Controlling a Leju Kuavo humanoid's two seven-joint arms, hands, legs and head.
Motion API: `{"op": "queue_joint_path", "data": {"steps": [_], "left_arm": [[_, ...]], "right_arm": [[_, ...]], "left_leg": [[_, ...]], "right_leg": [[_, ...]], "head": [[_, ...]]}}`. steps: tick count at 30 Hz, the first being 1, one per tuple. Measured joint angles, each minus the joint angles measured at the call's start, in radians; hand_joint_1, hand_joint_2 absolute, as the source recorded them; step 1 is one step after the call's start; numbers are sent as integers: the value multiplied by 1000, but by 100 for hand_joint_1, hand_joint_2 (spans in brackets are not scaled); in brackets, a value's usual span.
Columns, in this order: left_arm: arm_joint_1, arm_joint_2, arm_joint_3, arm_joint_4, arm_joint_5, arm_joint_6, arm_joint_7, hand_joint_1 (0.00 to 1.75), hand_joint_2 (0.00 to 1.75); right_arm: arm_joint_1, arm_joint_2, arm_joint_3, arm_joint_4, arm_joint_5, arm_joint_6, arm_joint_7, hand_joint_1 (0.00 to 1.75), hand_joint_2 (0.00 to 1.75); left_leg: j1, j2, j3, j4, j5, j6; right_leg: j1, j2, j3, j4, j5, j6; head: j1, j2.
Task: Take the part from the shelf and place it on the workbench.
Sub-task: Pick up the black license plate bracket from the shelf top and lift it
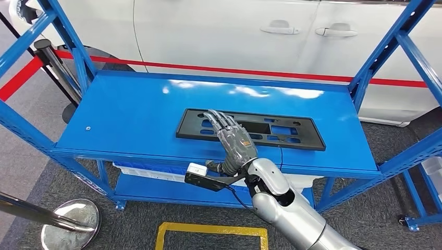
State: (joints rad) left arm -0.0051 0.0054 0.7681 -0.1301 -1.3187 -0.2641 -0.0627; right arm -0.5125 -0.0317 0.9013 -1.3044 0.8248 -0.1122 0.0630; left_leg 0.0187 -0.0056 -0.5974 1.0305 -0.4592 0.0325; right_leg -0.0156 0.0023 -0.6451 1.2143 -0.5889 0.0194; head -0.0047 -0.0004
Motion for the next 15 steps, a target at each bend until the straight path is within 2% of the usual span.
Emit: {"op": "queue_joint_path", "data": {"steps": [1,2,3,4,5,6,7,8,9,10,12,14,15], "left_arm": [[0,0,-1,0,-1,1,-2,0,0],[-1,0,-1,0,-2,1,-3,0,0],[0,0,-2,0,-3,2,-3,0,0],[0,0,-2,0,-3,2,-3,0,0],[0,0,-2,0,-4,2,-3,0,0],[2,-2,-2,1,-4,2,-3,0,0],[1,-4,-2,2,-4,2,-4,0,0],[0,-5,-2,3,-4,3,-4,0,0],[-1,-6,-2,4,-4,3,-4,0,0],[-3,-6,-3,4,-4,3,-4,0,0],[-3,-5,-3,5,-4,3,-4,0,0],[-3,-6,-3,5,-4,3,-4,0,0],[-4,-5,-3,6,-4,4,-4,0,0]], "right_arm": [[0,0,1,15,0,0,0,0,175],[1,1,1,29,0,0,0,0,175],[1,1,1,40,0,0,0,0,175],[1,2,2,49,0,0,0,0,175],[1,3,2,57,1,0,0,0,175],[0,4,2,63,1,0,0,0,175],[-1,5,2,69,1,0,0,0,175],[-3,6,2,75,2,0,0,0,175],[-4,7,2,80,2,0,0,0,175],[-5,9,2,84,2,0,1,0,175],[-5,13,2,89,2,-1,1,0,175],[-8,19,2,94,2,-1,1,0,175],[-9,21,2,99,2,0,0,0,175]], "left_leg": [[-2,0,3,0,-3,4],[-5,-1,7,0,-7,7],[-8,-2,14,1,-12,8],[-12,-2,23,1,-18,8],[-15,-3,34,1,-25,8],[-16,-3,41,0,-32,6],[-18,-3,45,0,-37,3],[-16,-2,46,0,-40,0],[-14,-1,44,-2,-41,-5],[-14,0,45,-4,-41,-10],[-14,2,53,-7,-49,-18],[-12,3,31,50,-80,-27],[-10,3,-1,110,-102,-32]], "right_leg": [[0,0,-42,68,-19,0],[1,0,-75,113,-22,-1],[2,0,-88,116,-1,-5],[4,0,-81,79,39,-11],[8,0,-57,10,89,-20],[12,-1,-31,-54,125,-32],[18,-1,-8,-106,148,-43],[23,-2,7,-139,154,-52],[27,-2,12,-148,147,-57],[29,-2,17,-161,146,-59],[20,-1,36,-187,143,-61],[9,-2,62,-210,144,-61],[9,-2,70,-213,141,-61]], "head": [[0,0],[0,0],[0,0],[0,0],[0,0],[-1,0],[-4,0],[-6,0],[-7,0],[-8,0],[-8,0],[-11,0],[-13,0]]}}
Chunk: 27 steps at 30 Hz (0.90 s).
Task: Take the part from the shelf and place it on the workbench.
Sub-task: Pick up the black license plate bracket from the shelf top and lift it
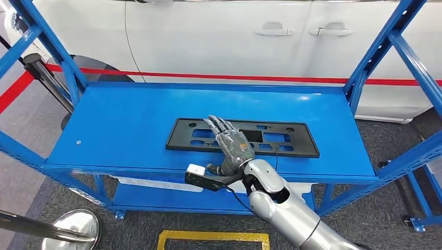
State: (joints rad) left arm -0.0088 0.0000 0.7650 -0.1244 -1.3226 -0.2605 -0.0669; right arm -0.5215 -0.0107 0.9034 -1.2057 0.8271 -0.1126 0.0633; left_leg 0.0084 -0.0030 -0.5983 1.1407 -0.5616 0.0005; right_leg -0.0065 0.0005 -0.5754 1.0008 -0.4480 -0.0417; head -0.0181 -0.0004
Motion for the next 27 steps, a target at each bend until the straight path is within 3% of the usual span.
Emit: {"op": "queue_joint_path", "data": {"steps": [2,3,4,6,8,13,15,17,18,19,20,22,24,27], "left_arm": [[0,2,0,0,0,1,0,0,0],[2,3,0,0,-1,2,0,0,0],[4,3,0,0,-1,2,0,0,0],[6,4,0,0,-2,3,0,0,0],[3,4,0,1,-3,4,-1,0,0],[3,3,-1,3,-8,11,-3,0,0],[3,3,-1,3,-9,13,-4,0,0],[2,3,-1,3,-9,13,-6,0,0],[2,3,0,3,-9,14,-6,0,0],[2,3,0,3,-9,14,-7,0,0],[3,3,0,4,-10,14,-7,0,0],[3,2,0,7,-10,15,-8,0,0],[0,2,1,10,-10,18,-10,0,0],[-3,3,5,12,-5,28,-17,0,0]], "right_arm": [[1,2,0,12,1,0,0,0,175],[2,2,0,18,1,0,0,0,175],[3,2,0,25,3,0,0,0,175],[3,2,0,38,9,-3,1,0,175],[0,3,0,56,18,-11,5,0,175],[-4,3,-6,119,35,-34,22,0,175],[-6,2,-19,156,47,-47,32,0,175],[-7,1,-30,199,66,-56,40,0,175],[-6,0,-35,222,76,-60,44,0,175],[-7,-1,-39,244,86,-63,46,0,175],[-10,-2,-43,266,97,-67,48,0,175],[-20,-2,-50,307,125,-69,59,0,175],[-34,-4,-51,349,155,-66,83,0,175],[-54,-7,-56,402,187,-71,131,1,175]], "left_leg": [[5,0,-80,124,-36,-10],[7,1,-106,151,-29,-14],[8,1,-111,139,-2,-16],[12,1,-71,20,88,-19],[9,0,-28,-81,129,-15],[7,-3,-11,-110,114,19],[7,-2,-4,-113,110,32],[5,-3,1,-113,104,39],[3,-4,6,-113,100,41],[0,-4,13,-113,96,42],[-2,-4,22,-113,90,42],[-7,-4,43,-114,77,39],[-10,-3,54,-115,68,34],[-9,-2,61,-115,62,32]], "right_leg": [[-1,-1,8,1,-8,1],[-1,-1,11,2,-13,1],[-2,0,16,4,-19,3],[-5,3,28,12,-34,10],[-3,4,30,22,-48,22],[-3,4,20,48,-71,42],[-5,3,-28,144,-114,50],[-5,3,-108,274,-155,52],[-5,3,-137,309,-153,51],[-5,3,-148,310,-133,48],[-2,3,-138,270,-93,42],[6,2,-87,140,-13,24],[12,2,-47,54,12,14],[12,4,-31,33,4,36]], "head": [[-1,0],[-1,0],[-1,0],[-1,0],[-1,0],[0,0],[0,0],[0,0],[0,0],[0,0],[0,0],[-1,0],[-2,0],[-3,0]]}}
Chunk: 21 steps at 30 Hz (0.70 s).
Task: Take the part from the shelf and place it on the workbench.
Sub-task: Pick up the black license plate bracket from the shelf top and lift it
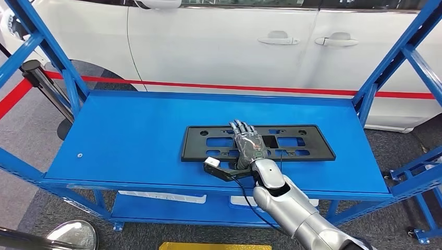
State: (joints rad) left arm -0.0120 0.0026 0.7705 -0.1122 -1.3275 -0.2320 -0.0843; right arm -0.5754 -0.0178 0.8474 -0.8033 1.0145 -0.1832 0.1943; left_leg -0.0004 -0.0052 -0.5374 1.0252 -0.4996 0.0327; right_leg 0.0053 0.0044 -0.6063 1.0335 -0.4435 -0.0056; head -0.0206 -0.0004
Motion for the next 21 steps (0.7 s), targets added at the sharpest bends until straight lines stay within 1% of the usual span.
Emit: {"op": "queue_joint_path", "data": {"steps": [1,4,5,10,14,18,21], "left_arm": [[0,-1,2,2,3,3,-3,0,0],[2,-3,7,10,9,10,-6,0,0],[3,-2,11,14,12,14,-6,0,0],[4,1,35,41,20,33,-7,0,0],[3,4,47,64,21,45,-12,0,0],[2,8,57,78,20,46,-16,0,0],[-1,10,59,84,20,47,-17,0,131]], "right_arm": [[-5,-4,-5,15,9,-7,19,41,175],[-11,-27,-29,57,40,-32,68,171,175],[-8,-36,-40,67,49,-41,77,175,175],[33,-84,-121,72,83,-78,79,175,175],[87,-104,-173,1,116,-73,68,175,175],[127,-111,-206,-57,133,-71,60,175,175],[139,-117,-218,-81,133,-71,56,175,175]], "left_leg": [[1,0,4,-2,-1,-1],[2,0,18,-8,-5,-6],[2,0,21,-9,-6,-7],[2,0,27,-12,-9,-9],[3,-1,28,-12,-9,-9],[3,-1,28,-12,-9,-9],[3,0,30,-12,-9,-9]], "right_leg": [[1,0,4,0,-3,3],[2,1,15,0,-9,-2],[2,1,18,0,-10,-3],[1,0,28,0,-15,-5],[1,-1,28,0,-16,-6],[1,-1,26,1,-15,-6],[1,-1,25,1,-16,-6]], "head": [[0,0],[0,0],[0,0],[0,0],[0,0],[0,0],[0,0]]}}
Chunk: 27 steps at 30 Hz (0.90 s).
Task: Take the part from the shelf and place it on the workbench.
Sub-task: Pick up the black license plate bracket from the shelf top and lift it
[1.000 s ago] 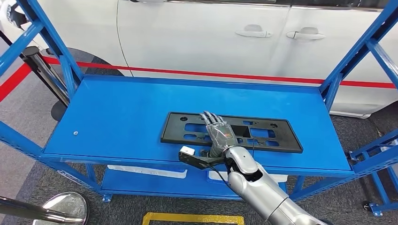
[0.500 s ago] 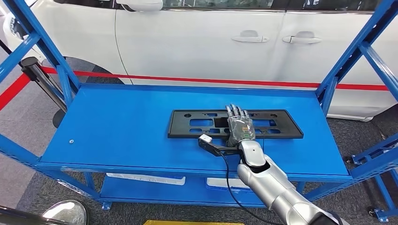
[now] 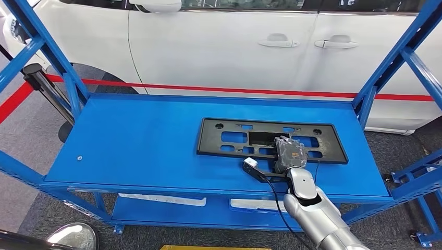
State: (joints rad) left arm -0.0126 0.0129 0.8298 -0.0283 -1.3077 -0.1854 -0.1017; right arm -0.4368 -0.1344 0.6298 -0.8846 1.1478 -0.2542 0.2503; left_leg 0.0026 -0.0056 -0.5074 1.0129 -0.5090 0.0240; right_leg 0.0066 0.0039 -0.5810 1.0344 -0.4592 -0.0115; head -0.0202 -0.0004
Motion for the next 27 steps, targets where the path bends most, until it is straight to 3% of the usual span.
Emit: {"op": "queue_joint_path", "data": {"steps": [1,20,27], "left_arm": [[0,0,1,2,0,0,0,0,175],[-4,6,24,7,-16,-2,-19,0,175],[1,6,24,13,-20,81,-30,0,175]], "right_arm": [[3,-1,-2,-6,0,-1,-3,175,175],[108,-10,-22,-159,-17,-98,-114,175,175],[177,-49,-27,-416,-106,-100,-196,175,175]], "left_leg": [[0,0,0,0,0,0],[0,0,-7,0,-1,0],[0,0,-13,0,-1,0]], "right_leg": [[0,0,0,0,0,0],[-1,1,-7,0,-1,0],[-1,1,-14,1,-1,0]], "head": [[0,0],[0,0],[0,0]]}}
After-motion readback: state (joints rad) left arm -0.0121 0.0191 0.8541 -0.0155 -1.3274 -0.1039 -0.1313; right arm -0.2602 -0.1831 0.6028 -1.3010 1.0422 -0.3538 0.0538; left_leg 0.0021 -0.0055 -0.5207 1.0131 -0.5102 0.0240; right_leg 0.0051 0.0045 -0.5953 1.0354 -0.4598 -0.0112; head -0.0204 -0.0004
